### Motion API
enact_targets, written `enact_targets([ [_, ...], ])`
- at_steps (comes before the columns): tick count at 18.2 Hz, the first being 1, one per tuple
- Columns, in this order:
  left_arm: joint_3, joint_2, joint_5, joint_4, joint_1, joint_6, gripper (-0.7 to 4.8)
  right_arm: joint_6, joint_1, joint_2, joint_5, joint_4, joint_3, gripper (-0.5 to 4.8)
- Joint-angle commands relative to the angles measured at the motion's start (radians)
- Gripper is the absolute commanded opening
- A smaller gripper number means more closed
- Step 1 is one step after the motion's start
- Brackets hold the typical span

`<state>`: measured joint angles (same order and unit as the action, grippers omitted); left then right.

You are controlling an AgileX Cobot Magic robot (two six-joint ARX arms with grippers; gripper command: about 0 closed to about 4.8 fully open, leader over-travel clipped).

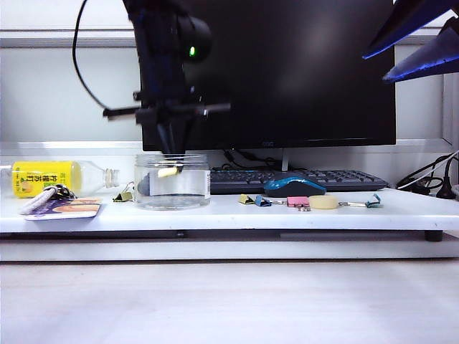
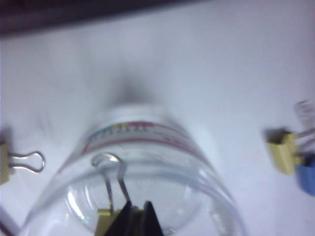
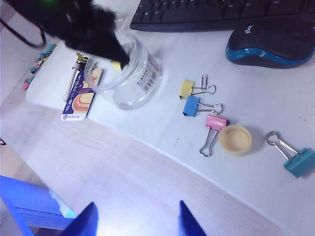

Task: Take the clips out of the round transparent plastic box and place them on the table.

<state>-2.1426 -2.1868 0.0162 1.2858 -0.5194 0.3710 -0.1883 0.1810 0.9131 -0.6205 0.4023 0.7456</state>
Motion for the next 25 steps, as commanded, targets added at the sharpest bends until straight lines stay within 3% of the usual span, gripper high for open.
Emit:
enact_targets([
  [1, -0.063, 0.007, 0.007, 0.045, -0.001, -0.005, -0.06, 0.006, 0.0, -0.002, 0.001, -0.011, 0.002, 2.12],
  [8, -0.142, 0.018, 0.062, 0.085, -0.022, -0.05, -0.06, 0.006, 0.0, -0.002, 0.014, -0.02, 0.002, 2.12],
  [11, -0.141, 0.034, 0.119, 0.034, -0.058, -0.069, -0.06, 0.006, -0.002, -0.002, 0.043, -0.031, 0.003, 2.12],
  [17, -0.139, 0.031, 0.129, -0.088, -0.11, -0.109, -0.06, 0.006, -0.002, -0.002, 0.047, -0.033, 0.003, 2.12],
  [25, -0.138, -0.054, 0.13, -0.195, -0.109, -0.111, -0.06, 0.006, -0.002, -0.002, 0.047, -0.032, 0.003, 2.12],
])
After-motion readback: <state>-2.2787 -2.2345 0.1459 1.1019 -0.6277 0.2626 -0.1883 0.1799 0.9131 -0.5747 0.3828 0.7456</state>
